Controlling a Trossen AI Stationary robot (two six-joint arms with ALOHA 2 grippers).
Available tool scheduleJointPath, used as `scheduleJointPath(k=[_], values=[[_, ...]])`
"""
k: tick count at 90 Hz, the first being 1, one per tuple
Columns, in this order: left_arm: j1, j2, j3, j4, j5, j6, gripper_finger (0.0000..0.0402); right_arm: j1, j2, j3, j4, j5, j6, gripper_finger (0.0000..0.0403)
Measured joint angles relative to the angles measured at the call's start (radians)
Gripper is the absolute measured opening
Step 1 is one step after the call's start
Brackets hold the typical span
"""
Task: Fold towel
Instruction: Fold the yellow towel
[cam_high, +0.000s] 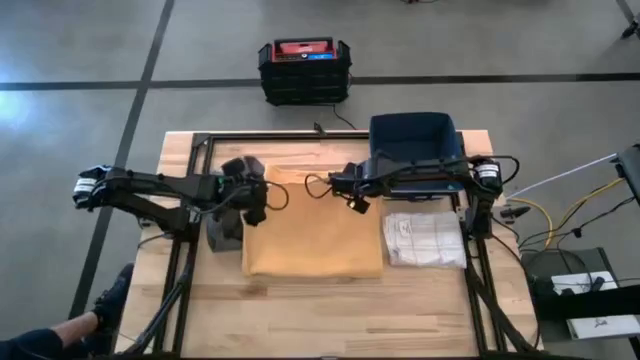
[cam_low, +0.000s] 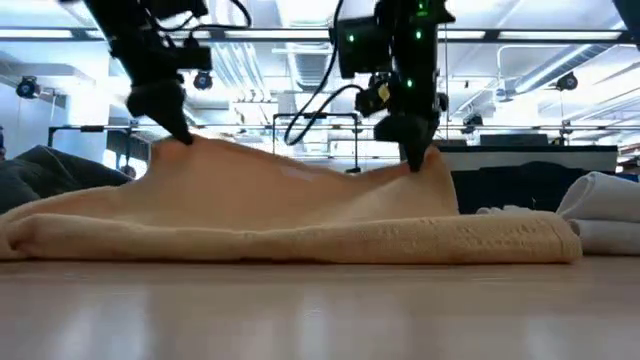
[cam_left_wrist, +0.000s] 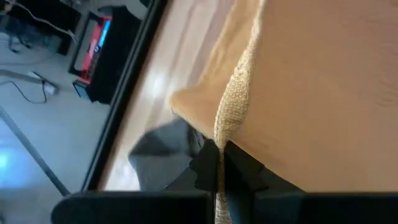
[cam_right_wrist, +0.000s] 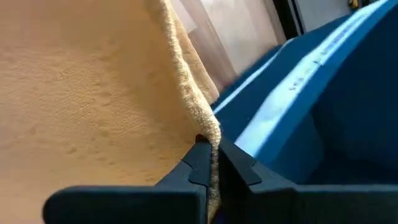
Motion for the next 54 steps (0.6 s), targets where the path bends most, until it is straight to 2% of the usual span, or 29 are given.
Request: scheduleJointPath(k=[23, 43, 54], values=[[0.11, 0.003, -0.088, 0.13, 0.009, 0.064, 0.0, -0.064, 0.001, -0.04, 0.097, 0.0, -0.076, 0.0], [0.127, 0.003, -0.123, 0.181, 0.009, 0.091, 0.0007, -0.089, 0.001, -0.042, 0.122, 0.001, -0.09, 0.0002], [0.127, 0.003, -0.138, 0.22, 0.008, 0.14, 0.0021, -0.096, 0.001, -0.042, 0.13, 0.008, -0.095, 0.0026]])
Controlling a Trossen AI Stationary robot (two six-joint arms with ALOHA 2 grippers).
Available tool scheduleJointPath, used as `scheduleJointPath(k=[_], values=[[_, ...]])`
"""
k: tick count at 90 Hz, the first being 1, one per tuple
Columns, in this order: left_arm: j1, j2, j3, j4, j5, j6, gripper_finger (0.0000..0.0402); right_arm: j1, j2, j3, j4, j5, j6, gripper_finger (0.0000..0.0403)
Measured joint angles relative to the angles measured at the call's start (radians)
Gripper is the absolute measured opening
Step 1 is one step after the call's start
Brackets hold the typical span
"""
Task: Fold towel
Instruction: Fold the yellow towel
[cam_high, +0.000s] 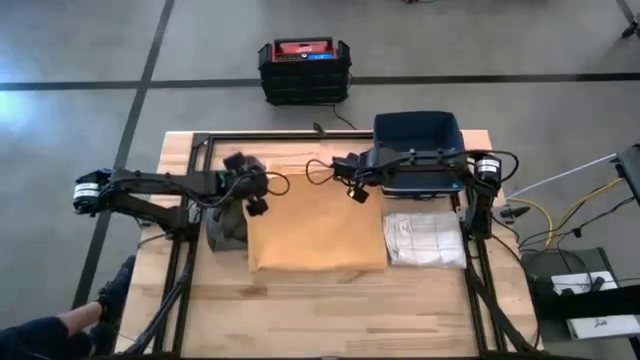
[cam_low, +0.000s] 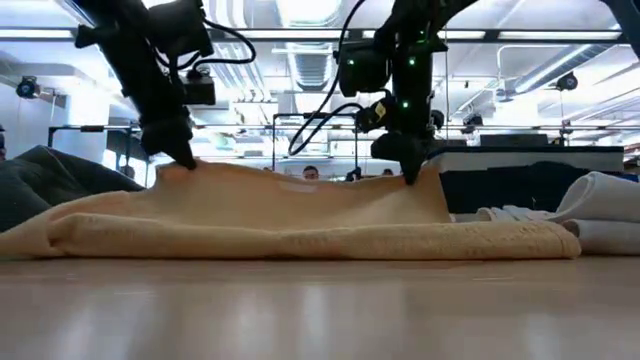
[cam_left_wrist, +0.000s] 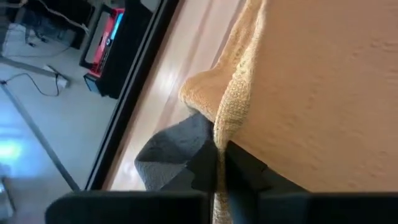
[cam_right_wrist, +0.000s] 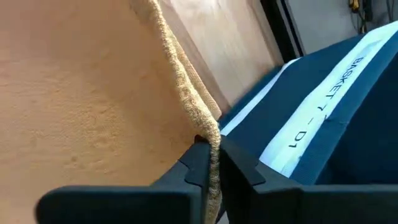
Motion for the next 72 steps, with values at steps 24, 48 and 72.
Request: scheduleJointPath(k=[24, 48, 72], values=[[0.0, -0.002, 0.038, 0.032, -0.033, 0.066, 0.0144, -0.015, -0.004, 0.01, 0.022, 0.071, -0.063, 0.0144], [-0.034, -0.012, 0.169, -0.07, 0.177, -0.108, 0.0246, 0.013, -0.077, 0.055, 0.014, -0.13, -0.132, 0.0218], [-0.24, 0.045, 0.057, -0.075, 0.469, -0.341, 0.023, 0.228, -0.077, -0.07, 0.265, -0.562, -0.254, 0.0233]])
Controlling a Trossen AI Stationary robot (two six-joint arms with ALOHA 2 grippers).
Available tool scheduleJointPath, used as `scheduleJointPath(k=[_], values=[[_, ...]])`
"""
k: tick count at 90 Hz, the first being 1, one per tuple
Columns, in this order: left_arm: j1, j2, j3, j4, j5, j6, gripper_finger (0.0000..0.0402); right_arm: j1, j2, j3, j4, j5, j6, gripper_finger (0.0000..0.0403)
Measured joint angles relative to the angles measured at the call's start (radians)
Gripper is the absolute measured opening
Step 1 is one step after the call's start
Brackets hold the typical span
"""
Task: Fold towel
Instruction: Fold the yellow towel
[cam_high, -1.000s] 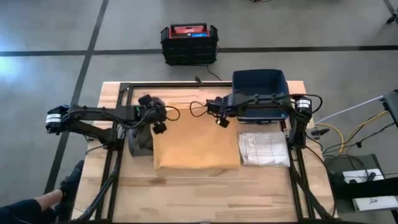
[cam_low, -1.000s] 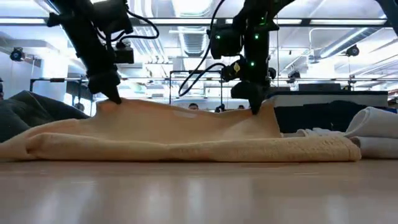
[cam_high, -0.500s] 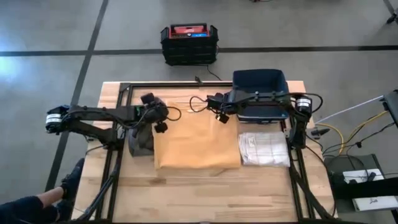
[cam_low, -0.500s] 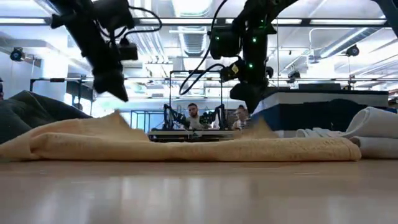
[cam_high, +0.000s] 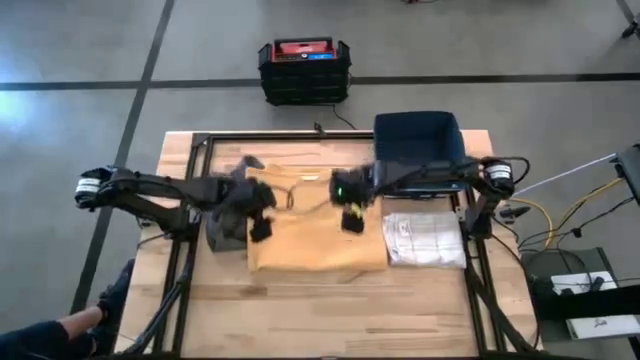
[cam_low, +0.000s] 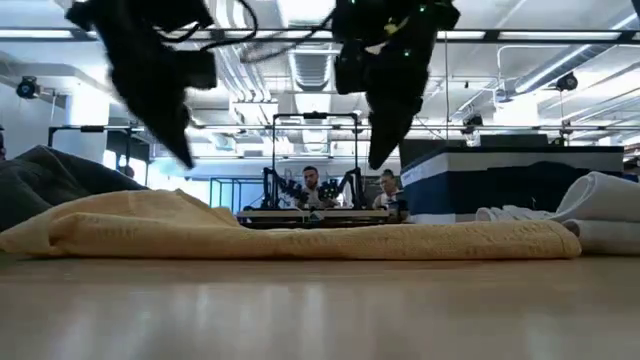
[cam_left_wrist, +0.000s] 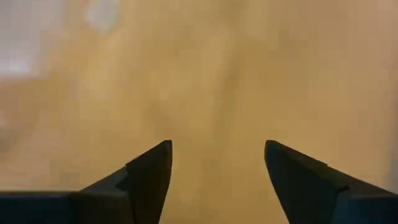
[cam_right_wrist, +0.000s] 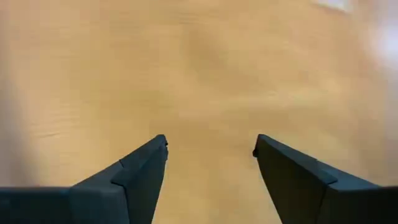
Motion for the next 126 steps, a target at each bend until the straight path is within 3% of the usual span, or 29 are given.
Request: scheduleJointPath(k=[27, 64, 89, 105, 116, 126], values=[[-0.266, 0.179, -0.045, 0.122, 0.006, -0.225, 0.0189, 0.217, 0.04, -0.182, 0.324, 0.016, 0.085, 0.0211], [-0.471, 0.441, 0.078, 0.266, 0.034, -0.398, 0.015, 0.376, 0.063, -0.327, 0.354, 0.063, 0.34, 0.0195], [-0.58, 0.472, 0.234, 0.231, 0.048, -0.559, 0.0132, 0.55, 0.065, -0.279, 0.316, 0.049, 0.387, 0.0191], [-0.677, 0.47, 0.341, 0.213, 0.026, -0.697, 0.0117, 0.555, 0.068, -0.204, 0.289, 0.05, 0.334, 0.019], [-0.749, 0.505, 0.405, 0.205, 0.02, -0.703, 0.0114, 0.549, 0.069, -0.193, 0.297, 0.067, 0.274, 0.0192], [-0.766, 0.568, 0.461, 0.099, -0.072, -0.683, 0.0113, 0.55, 0.074, -0.193, 0.314, 0.122, 0.249, 0.0191]])
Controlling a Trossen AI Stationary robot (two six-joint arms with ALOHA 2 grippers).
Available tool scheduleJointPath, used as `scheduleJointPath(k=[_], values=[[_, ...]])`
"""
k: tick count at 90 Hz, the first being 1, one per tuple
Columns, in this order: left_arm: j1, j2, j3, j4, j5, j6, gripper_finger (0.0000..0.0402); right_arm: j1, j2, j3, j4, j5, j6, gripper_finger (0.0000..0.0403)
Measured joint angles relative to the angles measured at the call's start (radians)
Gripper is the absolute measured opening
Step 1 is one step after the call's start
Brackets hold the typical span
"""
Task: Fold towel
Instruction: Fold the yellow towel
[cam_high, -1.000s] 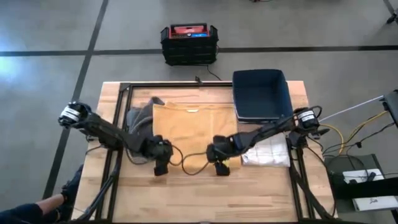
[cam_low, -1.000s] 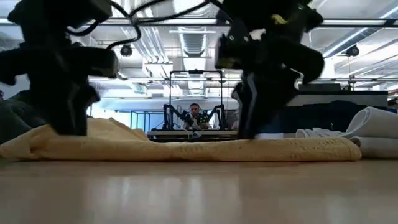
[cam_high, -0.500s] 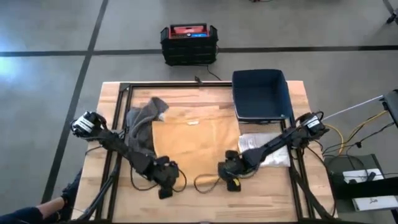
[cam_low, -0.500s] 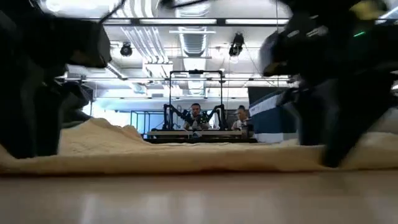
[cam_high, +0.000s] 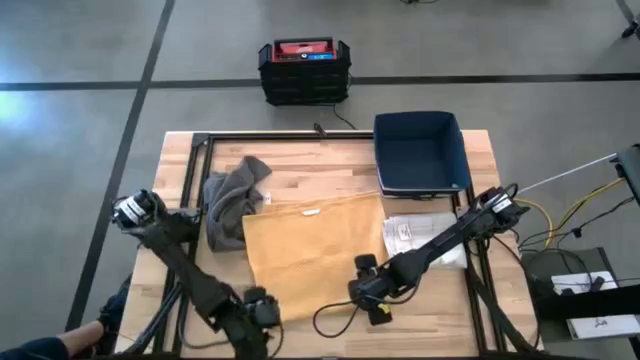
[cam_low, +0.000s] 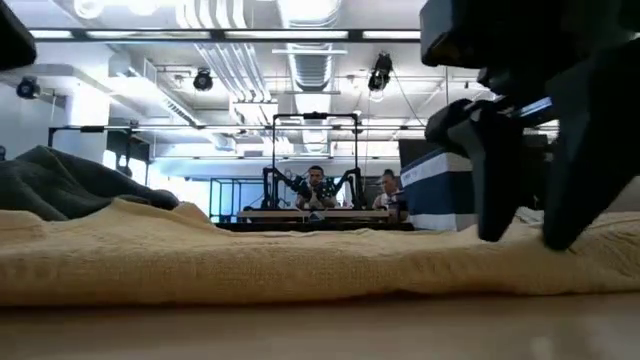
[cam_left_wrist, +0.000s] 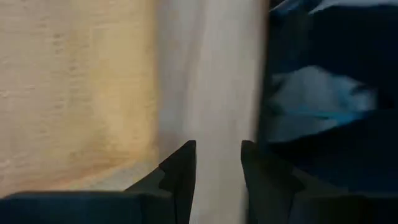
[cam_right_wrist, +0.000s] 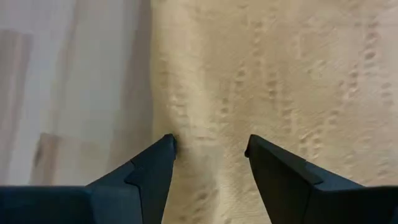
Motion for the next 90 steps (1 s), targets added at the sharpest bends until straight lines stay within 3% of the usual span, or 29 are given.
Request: scheduleJointPath(k=[12, 30, 57, 76, 90], values=[[0.025, 0.102, 0.043, -0.024, -0.075, -0.056, 0.0113, -0.002, 0.022, -0.019, 0.088, 0.05, 0.015, 0.0188], [0.04, 0.236, 0.126, -0.06, 0.038, -0.135, 0.0102, -0.004, 0.077, -0.028, 0.148, 0.086, 0.052, 0.0182], [-0.032, 0.25, 0.2, -0.206, 0.063, -0.229, 0.0075, -0.002, 0.084, -0.072, 0.128, 0.094, 0.078, 0.0164], [-0.131, 0.248, 0.188, -0.32, 0.122, -0.357, 0.0075, -0.003, 0.084, -0.076, 0.129, 0.094, 0.077, 0.0156], [-0.185, 0.245, 0.179, -0.35, 0.111, -0.442, 0.0075, -0.003, 0.082, -0.077, 0.13, 0.092, 0.076, 0.0159]])
